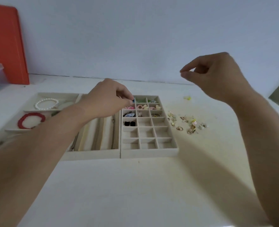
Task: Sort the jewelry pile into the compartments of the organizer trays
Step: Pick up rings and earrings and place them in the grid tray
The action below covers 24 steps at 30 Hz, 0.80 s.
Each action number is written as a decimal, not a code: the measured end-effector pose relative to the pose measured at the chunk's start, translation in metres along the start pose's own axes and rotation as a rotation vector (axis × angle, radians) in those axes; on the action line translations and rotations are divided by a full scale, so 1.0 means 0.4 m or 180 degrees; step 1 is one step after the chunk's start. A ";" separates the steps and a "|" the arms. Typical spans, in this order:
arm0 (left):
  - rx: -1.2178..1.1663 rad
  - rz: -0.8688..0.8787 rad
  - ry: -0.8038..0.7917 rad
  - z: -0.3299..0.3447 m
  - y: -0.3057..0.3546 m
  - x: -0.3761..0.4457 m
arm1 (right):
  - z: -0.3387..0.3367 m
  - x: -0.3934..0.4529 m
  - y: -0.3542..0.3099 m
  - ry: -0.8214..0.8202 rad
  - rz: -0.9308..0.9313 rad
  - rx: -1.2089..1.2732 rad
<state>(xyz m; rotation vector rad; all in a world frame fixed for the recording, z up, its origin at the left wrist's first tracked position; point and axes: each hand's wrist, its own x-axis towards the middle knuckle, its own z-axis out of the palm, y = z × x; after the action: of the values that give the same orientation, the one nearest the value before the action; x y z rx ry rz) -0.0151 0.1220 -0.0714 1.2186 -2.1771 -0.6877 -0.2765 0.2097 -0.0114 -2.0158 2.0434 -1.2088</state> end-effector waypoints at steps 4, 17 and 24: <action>-0.0045 0.0100 -0.0186 0.054 0.065 0.025 | 0.010 -0.035 0.133 -0.0125 0.0123 -0.0390; 0.0260 0.0184 -0.0869 0.250 0.228 0.139 | 0.047 -0.077 0.280 -0.1580 0.1033 -0.0479; 0.0187 0.0252 -0.0795 0.244 0.204 0.157 | 0.068 -0.082 0.273 -0.1592 0.0939 -0.0506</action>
<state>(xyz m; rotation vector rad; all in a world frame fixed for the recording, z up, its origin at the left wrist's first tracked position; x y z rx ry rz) -0.1569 0.1208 -0.0744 1.1187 -2.4515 -0.7834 -0.3484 0.2093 -0.1038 -1.7501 2.1123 -0.4459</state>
